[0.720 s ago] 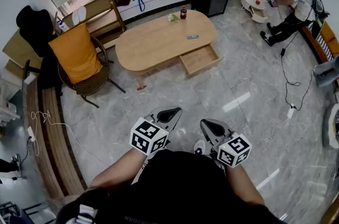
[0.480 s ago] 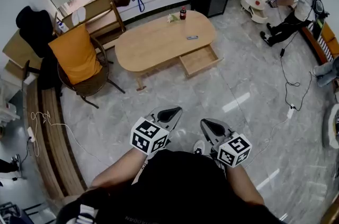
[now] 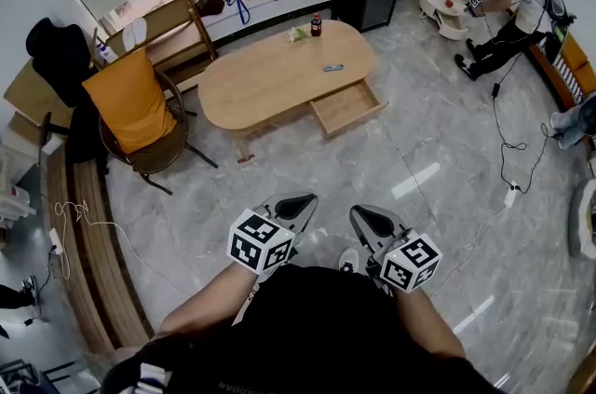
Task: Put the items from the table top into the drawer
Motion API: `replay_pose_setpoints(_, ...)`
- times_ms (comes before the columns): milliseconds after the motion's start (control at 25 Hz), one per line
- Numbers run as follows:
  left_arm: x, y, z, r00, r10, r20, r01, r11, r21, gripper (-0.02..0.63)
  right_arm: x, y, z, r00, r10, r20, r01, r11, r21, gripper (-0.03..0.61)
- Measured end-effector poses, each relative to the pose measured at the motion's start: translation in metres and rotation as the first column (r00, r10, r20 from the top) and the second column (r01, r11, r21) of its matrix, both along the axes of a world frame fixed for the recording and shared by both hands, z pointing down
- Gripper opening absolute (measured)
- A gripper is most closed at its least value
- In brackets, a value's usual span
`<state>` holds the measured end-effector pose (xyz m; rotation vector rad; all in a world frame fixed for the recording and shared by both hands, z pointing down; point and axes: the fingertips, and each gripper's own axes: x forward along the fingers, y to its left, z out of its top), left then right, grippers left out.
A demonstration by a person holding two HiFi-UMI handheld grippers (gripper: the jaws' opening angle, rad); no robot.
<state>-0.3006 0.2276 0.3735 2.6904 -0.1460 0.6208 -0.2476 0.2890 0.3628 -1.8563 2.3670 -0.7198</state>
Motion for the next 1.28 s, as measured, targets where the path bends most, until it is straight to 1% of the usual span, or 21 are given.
replay_pose_setpoints(80, 0.004, 0.005, 0.004, 1.000, 0.000, 0.012, 0.000, 1.000, -0.001, 0.002, 0.009, 0.003, 0.003, 1.000, 0.007, -0.007, -0.008, 1.000, -0.007, 0.005)
replay_pose_setpoints(240, 0.021, 0.012, 0.005, 1.000, -0.010, 0.020, 0.010, 1.000, 0.003, 0.002, 0.030, 0.014, 0.007, 1.000, 0.010, 0.007, -0.010, 1.000, -0.025, 0.005)
replay_pose_setpoints(480, 0.061, 0.029, 0.006, 1.000, -0.026, 0.013, 0.026, 1.000, -0.004, 0.002, 0.070, 0.033, 0.013, 1.000, 0.009, 0.021, -0.009, 1.000, -0.029, 0.005)
replay_pose_setpoints(800, 0.116, 0.063, 0.008, 0.997, -0.083, -0.005, 0.083, 0.996, -0.012, 0.002, 0.120, 0.055, 0.020, 0.998, -0.049, 0.032, 0.051, 0.998, -0.037, 0.005)
replay_pose_setpoints(880, 0.122, 0.068, 0.010, 0.995, -0.098, 0.005, 0.098, 0.995, -0.013, 0.002, 0.126, 0.057, 0.024, 0.997, -0.067, 0.040, 0.069, 0.997, -0.045, 0.005)
replay_pose_setpoints(1040, 0.123, 0.070, 0.015, 0.992, -0.118, 0.051, 0.118, 0.993, -0.009, 0.002, 0.136, 0.055, 0.029, 0.994, -0.096, 0.061, 0.099, 0.993, -0.057, 0.005)
replay_pose_setpoints(1160, 0.122, 0.058, 0.016, 0.988, -0.139, 0.065, 0.139, 0.990, 0.005, 0.002, 0.141, 0.047, 0.032, 0.992, -0.106, 0.069, 0.110, 0.992, -0.057, 0.005)
replay_pose_setpoints(1280, 0.123, 0.042, 0.023, 0.985, -0.152, 0.078, 0.153, 0.988, -0.010, 0.002, 0.144, 0.032, 0.036, 0.991, -0.114, 0.070, 0.119, 0.991, -0.062, 0.005)
